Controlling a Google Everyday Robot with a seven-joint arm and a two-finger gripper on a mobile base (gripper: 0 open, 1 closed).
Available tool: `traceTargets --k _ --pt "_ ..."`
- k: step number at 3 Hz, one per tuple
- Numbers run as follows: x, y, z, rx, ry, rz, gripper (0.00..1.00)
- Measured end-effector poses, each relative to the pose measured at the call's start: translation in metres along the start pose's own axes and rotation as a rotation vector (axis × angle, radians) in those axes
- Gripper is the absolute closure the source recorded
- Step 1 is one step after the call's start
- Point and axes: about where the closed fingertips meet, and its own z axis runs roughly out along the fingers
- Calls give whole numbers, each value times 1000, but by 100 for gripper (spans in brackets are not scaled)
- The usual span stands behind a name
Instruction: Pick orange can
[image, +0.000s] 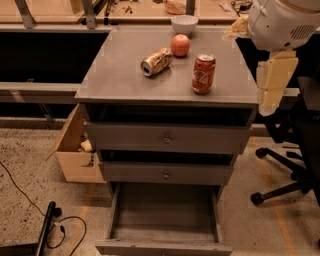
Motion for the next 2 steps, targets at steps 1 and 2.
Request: traceTargets --k 1,2 --pt "-2 -7 0 5 0 -31 0" --pt "-4 -11 0 8 1 -48 0"
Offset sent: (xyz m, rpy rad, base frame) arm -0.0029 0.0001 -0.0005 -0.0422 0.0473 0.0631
